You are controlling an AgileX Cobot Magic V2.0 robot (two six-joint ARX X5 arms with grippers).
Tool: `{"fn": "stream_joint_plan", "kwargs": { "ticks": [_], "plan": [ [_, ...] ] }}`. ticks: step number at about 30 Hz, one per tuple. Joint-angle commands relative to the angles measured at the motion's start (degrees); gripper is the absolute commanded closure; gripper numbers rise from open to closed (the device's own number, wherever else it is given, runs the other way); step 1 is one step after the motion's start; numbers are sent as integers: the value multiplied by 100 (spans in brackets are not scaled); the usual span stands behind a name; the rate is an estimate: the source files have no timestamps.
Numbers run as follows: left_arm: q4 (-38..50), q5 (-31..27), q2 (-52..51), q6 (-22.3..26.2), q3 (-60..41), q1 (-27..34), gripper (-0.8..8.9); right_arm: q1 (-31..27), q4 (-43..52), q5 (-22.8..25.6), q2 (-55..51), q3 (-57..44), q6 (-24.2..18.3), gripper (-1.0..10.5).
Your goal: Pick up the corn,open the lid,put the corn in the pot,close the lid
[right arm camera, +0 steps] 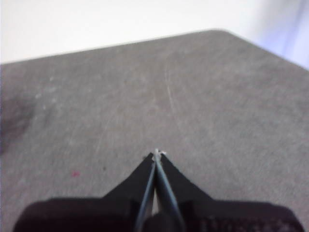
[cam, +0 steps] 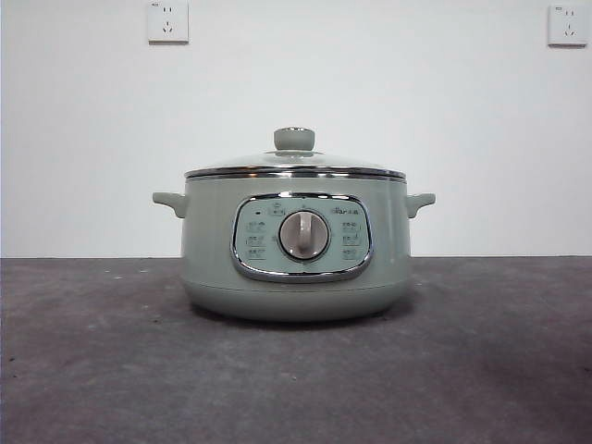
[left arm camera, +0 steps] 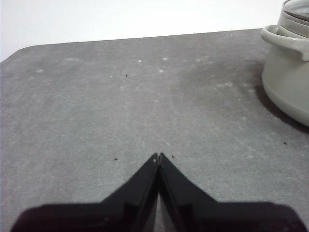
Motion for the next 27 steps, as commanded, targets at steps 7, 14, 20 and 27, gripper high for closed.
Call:
{"fn": "stream_joint_plan", "kwargs": {
  "ticks": [7, 14, 20, 27],
  "plan": [
    [37, 15, 2, 70, -57, 20, 814, -151, -129, -914, -125, -26, -911, 945],
    [37, 17, 2, 70, -57, 20, 814, -146, -101, -828, -125, -26, -879, 945],
    [37, 17, 2, 70, -57, 20, 814, -146, -105, -809, -118, -26, -879, 946],
    [37, 15, 2, 70, -57, 20, 814, -146, -105, -809, -118, -26, -879, 945]
  ]
}}
